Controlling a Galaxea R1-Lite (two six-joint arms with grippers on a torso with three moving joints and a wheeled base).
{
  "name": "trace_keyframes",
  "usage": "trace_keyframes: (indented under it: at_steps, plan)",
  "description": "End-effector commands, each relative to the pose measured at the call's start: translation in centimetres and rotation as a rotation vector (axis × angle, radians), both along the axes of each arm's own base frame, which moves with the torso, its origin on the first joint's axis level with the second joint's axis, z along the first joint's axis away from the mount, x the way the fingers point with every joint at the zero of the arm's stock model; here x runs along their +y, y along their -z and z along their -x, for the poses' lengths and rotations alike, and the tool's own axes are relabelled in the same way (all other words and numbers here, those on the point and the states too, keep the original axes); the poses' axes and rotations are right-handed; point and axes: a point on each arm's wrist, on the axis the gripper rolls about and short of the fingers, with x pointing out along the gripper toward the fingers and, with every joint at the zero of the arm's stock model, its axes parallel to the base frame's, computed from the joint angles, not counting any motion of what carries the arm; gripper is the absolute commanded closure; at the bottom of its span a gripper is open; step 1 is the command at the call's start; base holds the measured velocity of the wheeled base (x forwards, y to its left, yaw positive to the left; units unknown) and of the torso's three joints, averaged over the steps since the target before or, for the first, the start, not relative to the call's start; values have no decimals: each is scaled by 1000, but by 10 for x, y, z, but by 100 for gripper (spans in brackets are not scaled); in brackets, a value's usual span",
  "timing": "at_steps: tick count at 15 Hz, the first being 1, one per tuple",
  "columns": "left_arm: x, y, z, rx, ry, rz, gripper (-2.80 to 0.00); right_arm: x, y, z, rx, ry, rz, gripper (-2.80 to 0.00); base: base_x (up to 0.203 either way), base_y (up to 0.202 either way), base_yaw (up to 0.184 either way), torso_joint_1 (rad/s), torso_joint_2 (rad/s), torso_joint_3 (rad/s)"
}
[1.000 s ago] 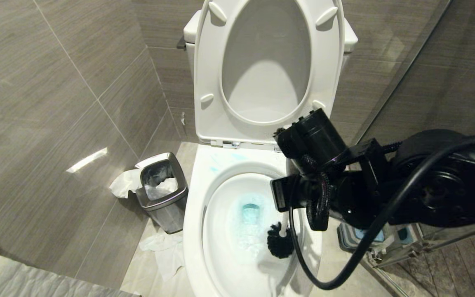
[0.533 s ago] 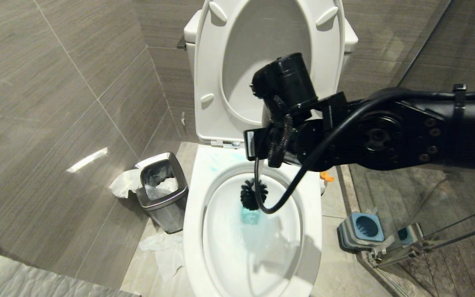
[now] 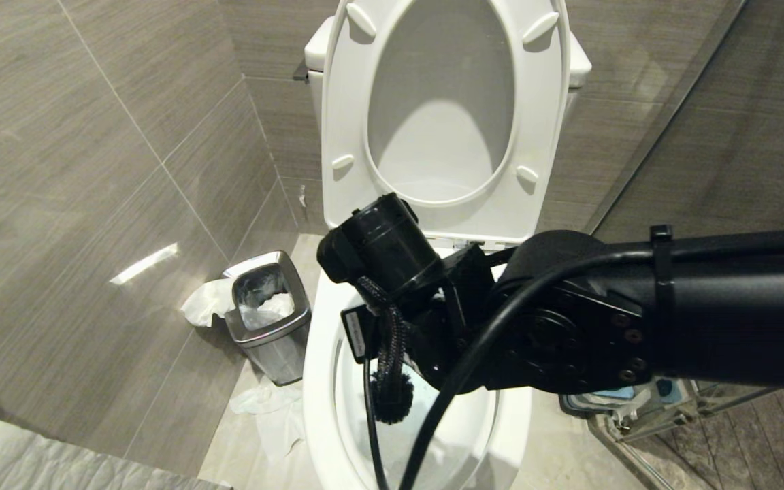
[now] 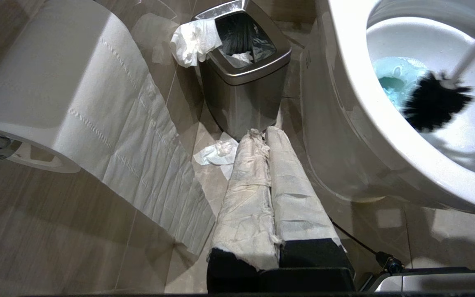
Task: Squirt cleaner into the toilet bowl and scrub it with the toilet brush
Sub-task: Scrub the toilet bowl
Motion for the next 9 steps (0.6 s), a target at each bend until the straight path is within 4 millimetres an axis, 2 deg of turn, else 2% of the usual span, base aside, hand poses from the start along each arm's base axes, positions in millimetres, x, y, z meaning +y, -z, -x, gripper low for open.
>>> trace_keyframes:
  at_steps: [1,3,5,7,9]
  plan:
    - [0,0,0,2,0,0,0,-40,-11,11,10,41,22,0,0,0,0,0,0,0]
    - [0,0,0,2,0,0,0,-78,-10,-7,20,148,48,0,0,0,0,0,0,0]
    - [0,0,0,2,0,0,0,-100,-16,-28,1,220,53,0,0,0,0,0,0,0]
    - [0,0,0,2,0,0,0,-97,-23,-47,-32,237,39,0,0,0,0,0,0,0]
    - [0,0,0,2,0,0,0,-84,-29,-65,-68,232,21,0,0,0,0,0,0,0]
